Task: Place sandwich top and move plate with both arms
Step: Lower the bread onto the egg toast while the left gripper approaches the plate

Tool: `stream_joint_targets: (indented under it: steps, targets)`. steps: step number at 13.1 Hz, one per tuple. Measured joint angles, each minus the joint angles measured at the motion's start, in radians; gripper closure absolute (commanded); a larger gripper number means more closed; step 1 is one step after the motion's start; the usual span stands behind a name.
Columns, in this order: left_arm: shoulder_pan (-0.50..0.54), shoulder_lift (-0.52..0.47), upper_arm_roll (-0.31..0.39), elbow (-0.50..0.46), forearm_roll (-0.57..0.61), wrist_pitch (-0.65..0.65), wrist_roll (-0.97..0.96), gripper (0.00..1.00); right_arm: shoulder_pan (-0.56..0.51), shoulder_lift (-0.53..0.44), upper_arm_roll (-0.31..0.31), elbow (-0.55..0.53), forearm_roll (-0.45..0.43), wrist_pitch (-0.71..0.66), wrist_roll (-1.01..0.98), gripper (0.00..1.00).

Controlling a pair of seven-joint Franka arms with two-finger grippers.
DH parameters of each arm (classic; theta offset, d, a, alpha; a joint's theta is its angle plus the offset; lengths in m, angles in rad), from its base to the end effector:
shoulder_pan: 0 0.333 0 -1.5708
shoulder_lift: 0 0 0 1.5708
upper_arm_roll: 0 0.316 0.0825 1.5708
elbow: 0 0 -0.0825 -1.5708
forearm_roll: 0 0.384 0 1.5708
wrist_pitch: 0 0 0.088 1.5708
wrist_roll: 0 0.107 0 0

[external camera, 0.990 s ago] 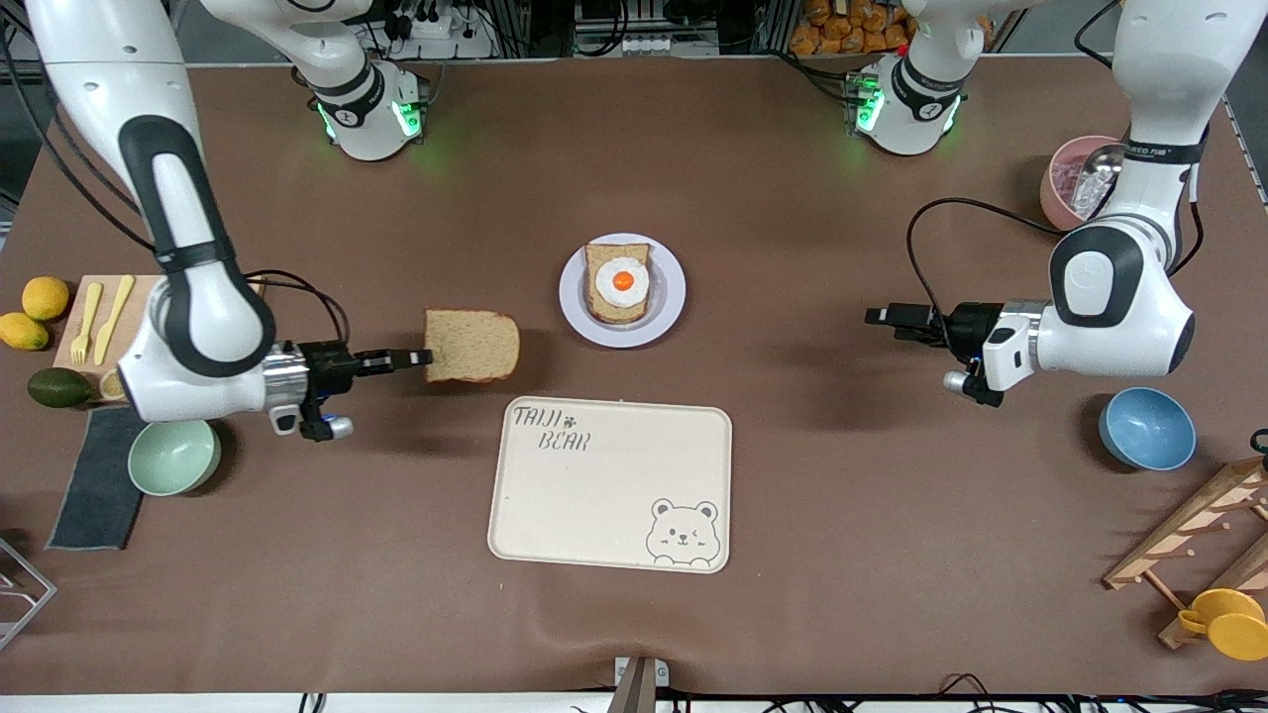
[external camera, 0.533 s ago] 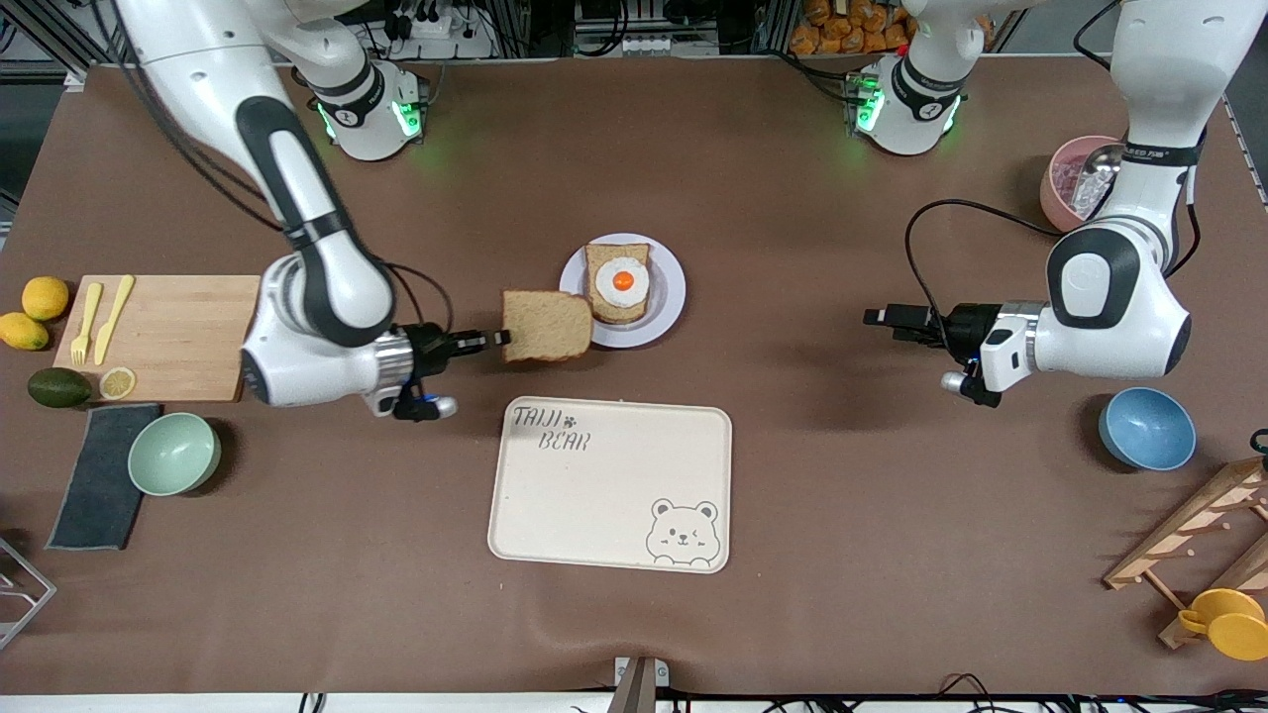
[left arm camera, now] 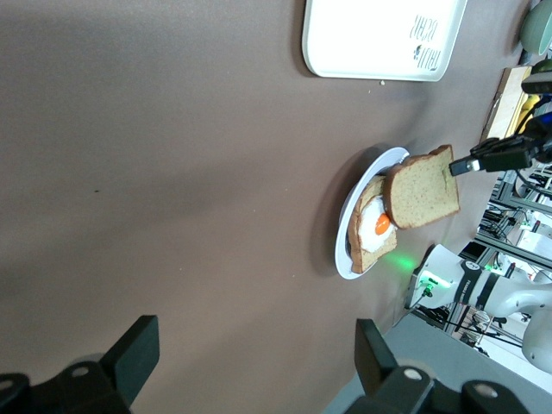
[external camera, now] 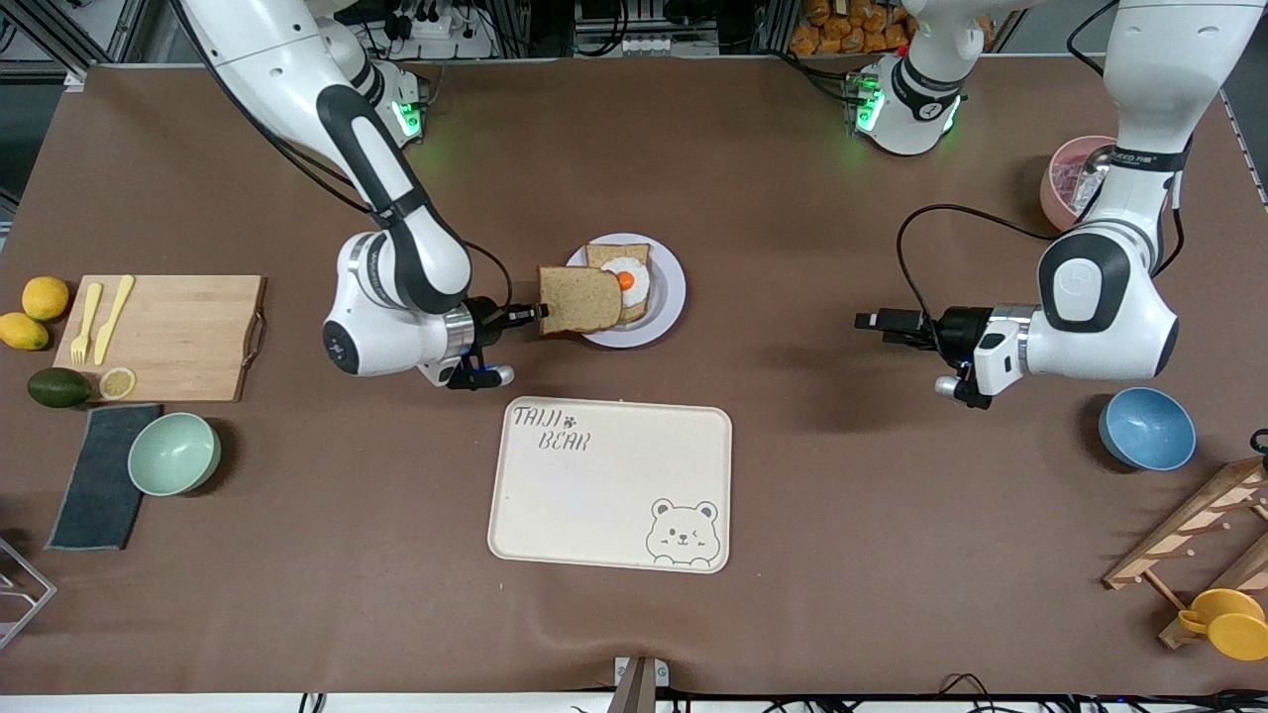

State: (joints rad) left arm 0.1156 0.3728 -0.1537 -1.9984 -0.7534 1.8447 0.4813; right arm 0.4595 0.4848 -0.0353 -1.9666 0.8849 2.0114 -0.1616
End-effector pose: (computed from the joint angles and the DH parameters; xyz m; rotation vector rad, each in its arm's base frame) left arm 0.5547 -0.0736 0.2627 2.3052 -0.1243 -0.4129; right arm 0.5087 0.2804 0.2095 -2.4485 -0.0114 0.6290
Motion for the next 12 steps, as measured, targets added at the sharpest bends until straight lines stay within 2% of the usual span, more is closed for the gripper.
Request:
stream_joint_targets:
  steps: [4,8,12]
  targets:
    - [-0.053,0.035,-0.006,-0.004,-0.020,0.047,0.002,0.00,0.031,-0.015,0.000,-0.018,0.031,0.008,0.000,1.00]
    - [-0.127,0.051,-0.009,-0.041,-0.097,0.133,0.003,0.00,0.013,-0.050,-0.019,-0.019,0.071,-0.068,0.001,1.00]
    - [-0.166,0.051,-0.010,-0.078,-0.130,0.179,0.003,0.00,0.068,-0.052,-0.010,-0.037,0.122,-0.007,0.001,1.00]
